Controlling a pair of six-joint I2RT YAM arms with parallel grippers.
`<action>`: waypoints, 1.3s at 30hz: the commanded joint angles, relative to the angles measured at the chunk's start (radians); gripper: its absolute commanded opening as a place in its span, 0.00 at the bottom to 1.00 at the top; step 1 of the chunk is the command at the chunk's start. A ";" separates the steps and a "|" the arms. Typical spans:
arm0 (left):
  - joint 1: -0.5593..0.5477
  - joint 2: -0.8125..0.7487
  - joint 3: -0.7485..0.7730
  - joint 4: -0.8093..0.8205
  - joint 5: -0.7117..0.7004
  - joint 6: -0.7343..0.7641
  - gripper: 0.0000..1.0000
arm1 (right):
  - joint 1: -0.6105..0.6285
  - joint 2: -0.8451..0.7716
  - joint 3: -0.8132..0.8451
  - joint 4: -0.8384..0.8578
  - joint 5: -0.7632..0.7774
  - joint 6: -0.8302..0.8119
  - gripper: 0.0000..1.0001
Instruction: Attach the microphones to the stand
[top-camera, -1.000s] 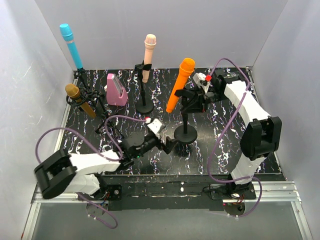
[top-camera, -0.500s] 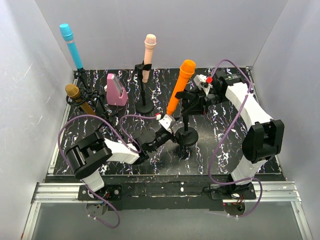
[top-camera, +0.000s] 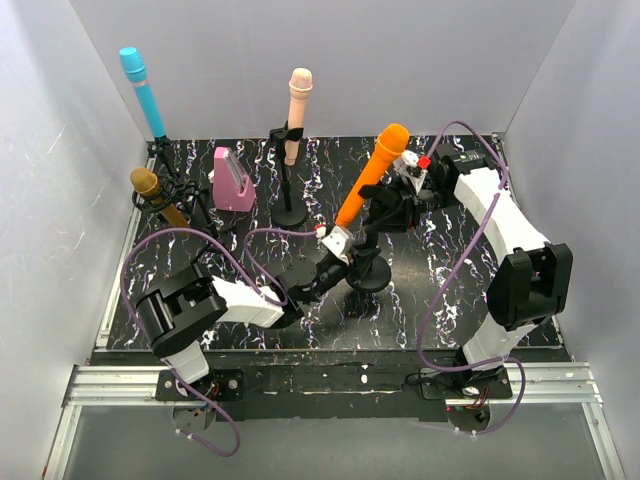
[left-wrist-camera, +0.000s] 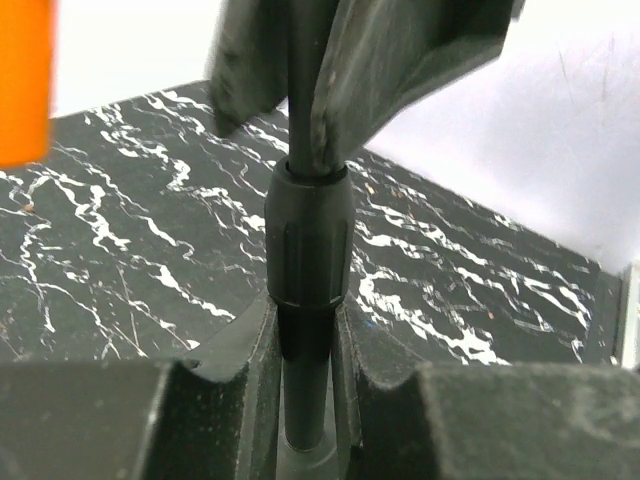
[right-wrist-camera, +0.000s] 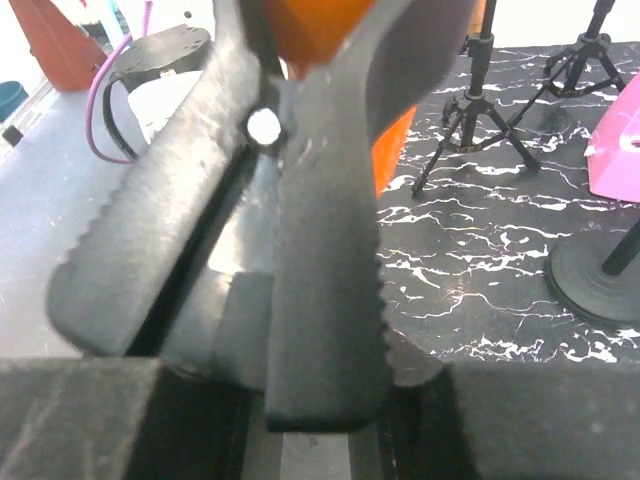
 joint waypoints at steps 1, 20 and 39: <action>-0.006 -0.093 -0.027 -0.058 0.017 0.025 0.00 | 0.012 -0.059 -0.023 -0.276 -0.173 -0.030 0.37; 0.009 -0.473 -0.131 -0.219 0.003 0.053 0.00 | -0.002 -0.087 -0.143 -0.012 -0.015 0.300 0.85; 0.015 -0.909 -0.045 -0.744 -0.071 0.086 0.00 | 0.087 -0.535 -0.352 1.115 1.370 1.370 0.90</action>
